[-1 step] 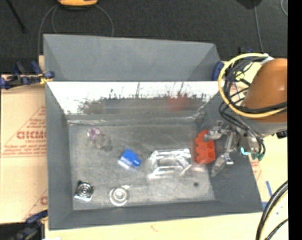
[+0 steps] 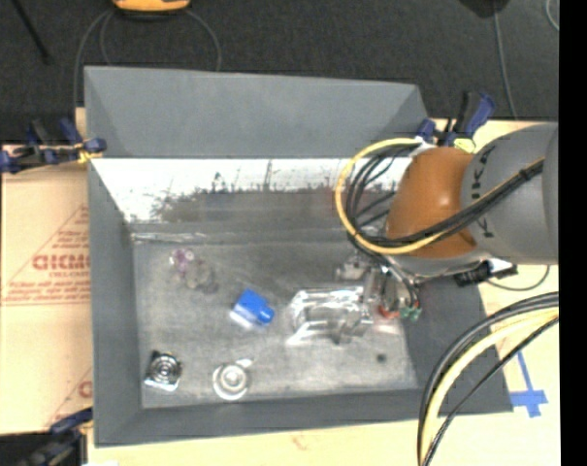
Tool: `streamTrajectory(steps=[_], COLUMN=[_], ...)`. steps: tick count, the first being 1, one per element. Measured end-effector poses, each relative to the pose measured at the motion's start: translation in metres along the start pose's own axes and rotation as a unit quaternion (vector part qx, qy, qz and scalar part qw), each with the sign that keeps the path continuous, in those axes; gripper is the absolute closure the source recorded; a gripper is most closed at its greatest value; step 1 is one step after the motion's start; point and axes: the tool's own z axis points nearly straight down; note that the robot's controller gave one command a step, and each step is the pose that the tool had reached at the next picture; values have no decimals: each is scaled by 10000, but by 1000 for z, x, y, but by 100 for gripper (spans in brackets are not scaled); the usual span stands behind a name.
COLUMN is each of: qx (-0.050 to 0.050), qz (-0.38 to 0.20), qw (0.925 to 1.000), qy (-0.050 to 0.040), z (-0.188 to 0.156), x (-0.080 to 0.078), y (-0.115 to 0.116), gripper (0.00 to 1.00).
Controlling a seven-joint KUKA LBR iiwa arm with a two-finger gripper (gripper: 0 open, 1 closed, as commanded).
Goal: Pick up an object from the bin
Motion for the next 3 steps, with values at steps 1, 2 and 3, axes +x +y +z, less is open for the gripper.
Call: streamTrajectory(steps=[1,2,3], qx=[-7,-14,3], qz=[-944,-272,-438], qw=[9955,9996,9990], qy=[6,7,0], z=[-27,-26,-1], x=[5,2,0], y=[35,26,34], gripper=[0,0,0])
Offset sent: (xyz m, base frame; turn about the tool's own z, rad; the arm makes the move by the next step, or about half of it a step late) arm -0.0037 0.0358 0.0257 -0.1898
